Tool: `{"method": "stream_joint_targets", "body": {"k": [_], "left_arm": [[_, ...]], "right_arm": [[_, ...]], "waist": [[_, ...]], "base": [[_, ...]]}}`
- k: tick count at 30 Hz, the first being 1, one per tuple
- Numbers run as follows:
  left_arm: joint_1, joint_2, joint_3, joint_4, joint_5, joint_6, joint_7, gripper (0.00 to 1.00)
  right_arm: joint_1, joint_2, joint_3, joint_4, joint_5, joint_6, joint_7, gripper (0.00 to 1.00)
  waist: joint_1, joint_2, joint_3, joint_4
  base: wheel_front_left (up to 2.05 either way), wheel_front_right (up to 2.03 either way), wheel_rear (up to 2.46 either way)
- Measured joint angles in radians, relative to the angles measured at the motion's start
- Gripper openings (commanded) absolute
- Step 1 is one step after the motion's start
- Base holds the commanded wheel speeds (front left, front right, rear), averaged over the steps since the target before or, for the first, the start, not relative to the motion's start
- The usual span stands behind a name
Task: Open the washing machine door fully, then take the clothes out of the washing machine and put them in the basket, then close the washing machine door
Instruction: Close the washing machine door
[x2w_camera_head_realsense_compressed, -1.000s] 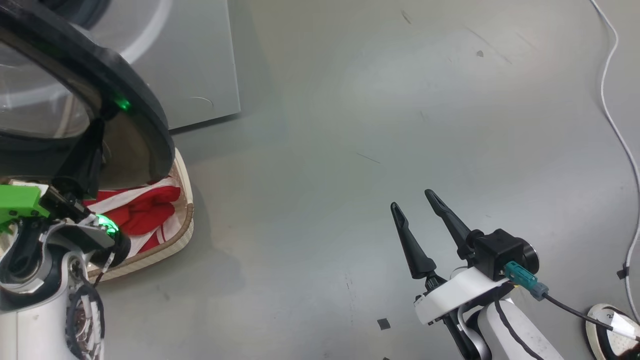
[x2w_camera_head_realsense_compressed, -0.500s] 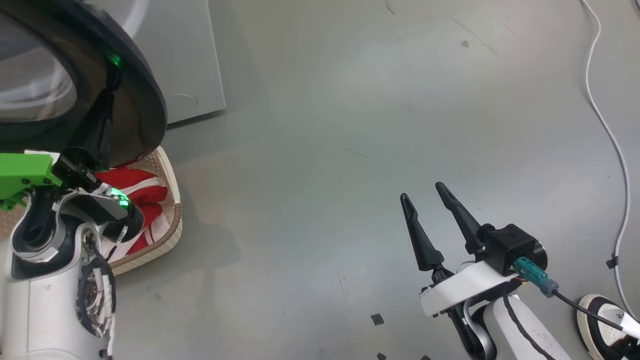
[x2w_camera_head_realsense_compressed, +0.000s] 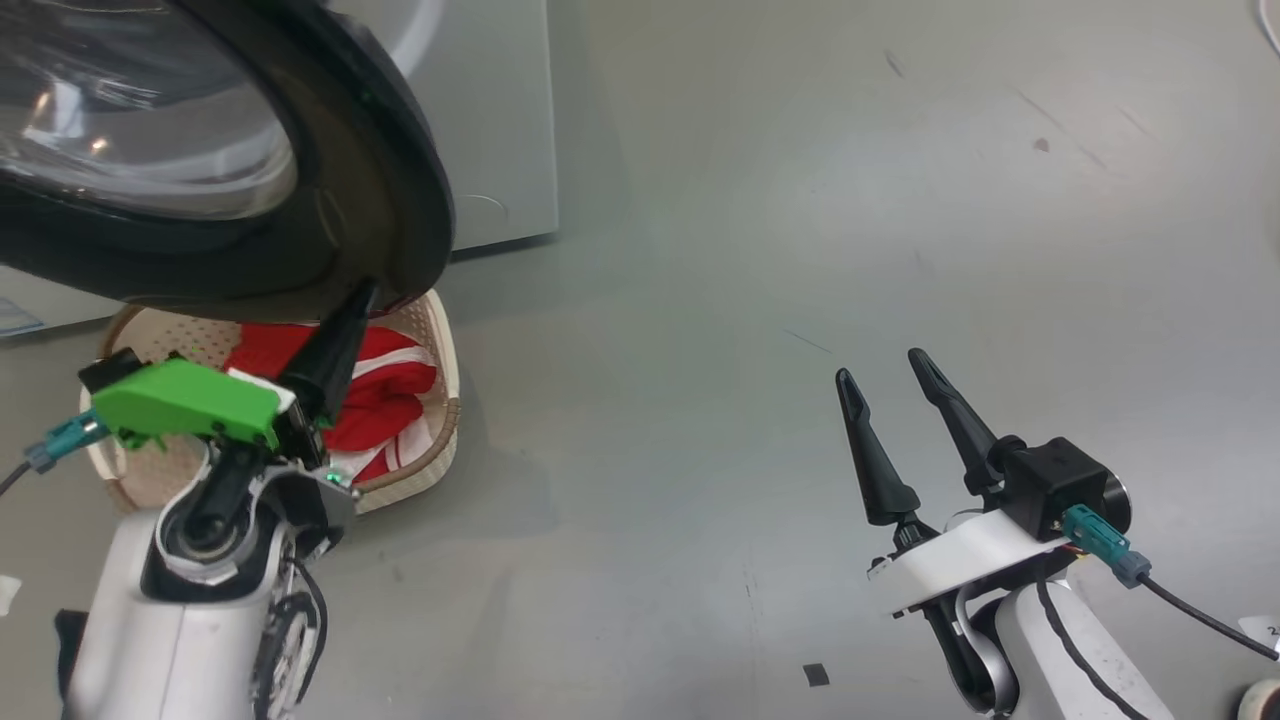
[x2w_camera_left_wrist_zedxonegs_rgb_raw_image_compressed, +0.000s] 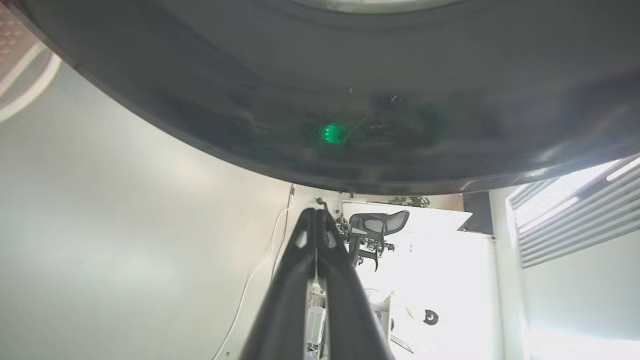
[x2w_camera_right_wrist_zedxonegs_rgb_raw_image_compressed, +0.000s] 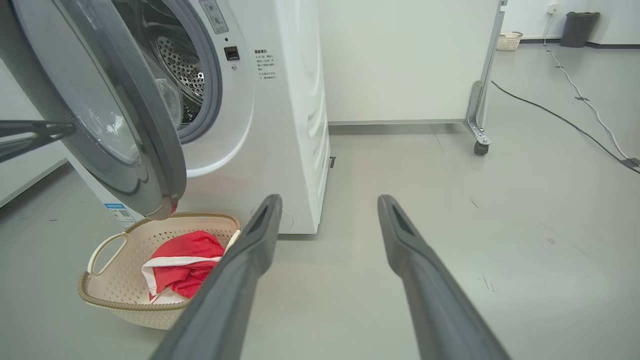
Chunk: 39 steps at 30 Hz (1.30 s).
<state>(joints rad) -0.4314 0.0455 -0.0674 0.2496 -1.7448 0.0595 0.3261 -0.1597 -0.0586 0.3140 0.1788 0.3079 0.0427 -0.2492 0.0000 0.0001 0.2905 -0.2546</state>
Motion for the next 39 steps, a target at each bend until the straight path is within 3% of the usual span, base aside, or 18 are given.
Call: {"method": "stream_joint_targets", "body": {"k": [9,17,22,28,39], "left_arm": [[0.106,0.088,-0.131,-0.002,0.231,-0.108,-0.003,0.0],[0.153,0.169,-0.153,-0.035,0.452,-0.16,-0.135,0.0],[0.186,0.243,-0.166,-0.054,0.645,-0.162,-0.258,0.0],[0.255,0.242,-0.179,-0.067,0.739,-0.163,-0.389,0.0],[0.339,0.295,-0.229,-0.088,1.034,-0.139,-0.58,0.0]], "right_arm": [[0.002,-0.025,-0.023,-0.001,-0.006,0.009,0.0,1.0],[0.017,-0.033,-0.038,-0.01,-0.009,0.017,0.0,1.0],[0.043,-0.033,-0.038,-0.011,-0.009,0.018,0.0,1.0],[0.056,-0.032,-0.037,-0.011,-0.009,0.018,0.0,1.0],[0.077,-0.029,-0.028,-0.016,-0.009,0.027,0.0,1.0]], "waist": [[0.0,0.0,-0.057,0.11],[0.0,0.0,-0.117,0.208],[0.0,0.0,-0.154,0.262],[0.0,0.0,-0.198,0.306],[0.0,0.0,-0.24,0.332]], "base": [[0.0,0.0,0.0],[0.0,0.0,0.0],[0.0,0.0,0.0],[0.0,0.0,0.0],[0.0,0.0,0.0]]}}
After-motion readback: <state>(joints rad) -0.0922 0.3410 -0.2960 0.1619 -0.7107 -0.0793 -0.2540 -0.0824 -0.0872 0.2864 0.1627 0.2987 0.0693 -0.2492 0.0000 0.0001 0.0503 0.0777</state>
